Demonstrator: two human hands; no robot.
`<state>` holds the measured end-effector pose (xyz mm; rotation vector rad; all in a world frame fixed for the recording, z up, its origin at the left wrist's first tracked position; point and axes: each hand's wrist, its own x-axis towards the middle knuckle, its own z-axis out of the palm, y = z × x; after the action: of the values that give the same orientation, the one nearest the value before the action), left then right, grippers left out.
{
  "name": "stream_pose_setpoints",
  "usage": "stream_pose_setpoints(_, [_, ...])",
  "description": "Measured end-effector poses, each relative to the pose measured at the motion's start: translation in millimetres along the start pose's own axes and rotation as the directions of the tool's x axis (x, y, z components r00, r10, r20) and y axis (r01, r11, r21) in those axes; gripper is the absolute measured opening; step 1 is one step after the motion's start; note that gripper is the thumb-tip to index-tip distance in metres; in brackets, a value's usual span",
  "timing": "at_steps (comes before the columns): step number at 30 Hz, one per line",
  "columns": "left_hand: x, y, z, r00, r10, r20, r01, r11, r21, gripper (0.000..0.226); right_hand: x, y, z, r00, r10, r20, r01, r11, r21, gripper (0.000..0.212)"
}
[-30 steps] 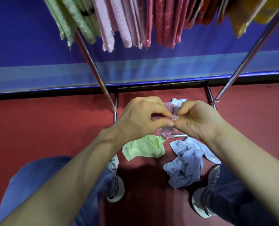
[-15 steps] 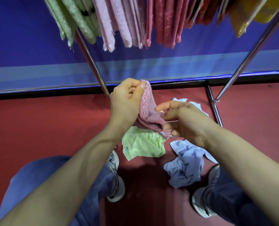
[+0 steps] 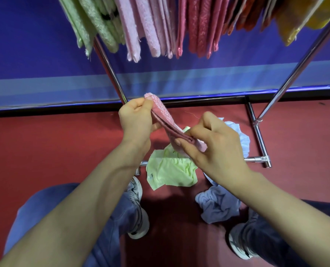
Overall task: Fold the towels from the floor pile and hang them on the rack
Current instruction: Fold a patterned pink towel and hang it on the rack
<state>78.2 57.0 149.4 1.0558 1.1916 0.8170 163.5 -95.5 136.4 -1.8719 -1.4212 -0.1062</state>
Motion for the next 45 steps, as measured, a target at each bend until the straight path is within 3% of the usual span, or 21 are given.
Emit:
stream_pose_setpoints(2, [-0.4,0.2,0.0,0.999,-0.017,-0.029,0.016,0.999,-0.028,0.015,2.2,-1.9,-2.0,0.999,-0.036,-0.014,0.038,0.994,0.099,0.025])
stream_pose_setpoints(5, [1.7,-0.4,-0.4,0.998,-0.017,-0.062,0.014,0.999,-0.039,0.017,1.8,-3.6,-2.3,0.999,0.008,0.054,-0.02,0.971,0.24,0.008])
stream_pose_setpoints(9, [6.9,-2.3,-1.9,0.997,-0.038,-0.073,0.036,0.999,-0.031,0.014,3.9,-4.3,-6.1,0.976,0.019,0.219,-0.069,0.972,0.227,0.057])
stream_pose_setpoints(16, [11.3,-9.5,-2.6,0.998,0.003,-0.068,0.001,0.998,0.057,0.014,3.5,1.9,-5.0,0.957,-0.15,0.248,0.119,0.983,0.137,0.026])
stream_pose_setpoints(19, [14.9,-20.8,-2.1,0.991,0.122,-0.06,-0.107,0.973,0.203,0.012,3.0,1.6,-4.3,0.935,-0.187,0.301,0.137,0.974,0.182,0.017])
stream_pose_setpoints(22, [13.2,-29.8,-0.8,0.968,0.246,0.04,-0.242,0.887,0.393,0.008,5.9,1.4,-6.4,0.901,-0.23,0.368,0.129,0.952,0.279,0.011])
stream_pose_setpoints(27, [7.2,-30.1,-3.2,0.925,0.291,0.245,-0.379,0.739,0.557,0.008,5.5,-1.8,-6.3,0.868,-0.183,0.461,0.021,0.942,0.336,0.009])
stream_pose_setpoints(30, [-1.2,-18.3,-4.7,0.834,0.352,0.424,-0.547,0.621,0.562,0.014,6.4,-0.4,-10.1,0.909,-0.051,0.414,-0.096,0.941,0.325,0.012])
stream_pose_setpoints(33, [-11.3,-5.2,-4.0,0.632,0.389,0.67,-0.767,0.441,0.467,0.014,13.9,6.5,-15.9,0.933,0.08,0.35,-0.186,0.942,0.281,0.01])
stream_pose_setpoints(36, [-14.9,-2.1,-4.4,0.511,0.388,0.767,-0.854,0.334,0.4,0.018,18.3,13.9,-17.9,0.925,0.206,0.319,-0.308,0.899,0.313,0.017])
stream_pose_setpoints(39, [-14.6,-5.4,-4.0,0.439,0.372,0.818,-0.896,0.25,0.368,0.018,18.0,15.8,-16.8,0.916,0.274,0.293,-0.348,0.906,0.242,0.031])
stream_pose_setpoints(45, [-12.6,-5.0,-5.1,0.38,0.388,0.84,-0.923,0.221,0.316,0.022,18.2,15.6,-14.4,0.894,0.349,0.279,-0.399,0.906,0.143,0.041])
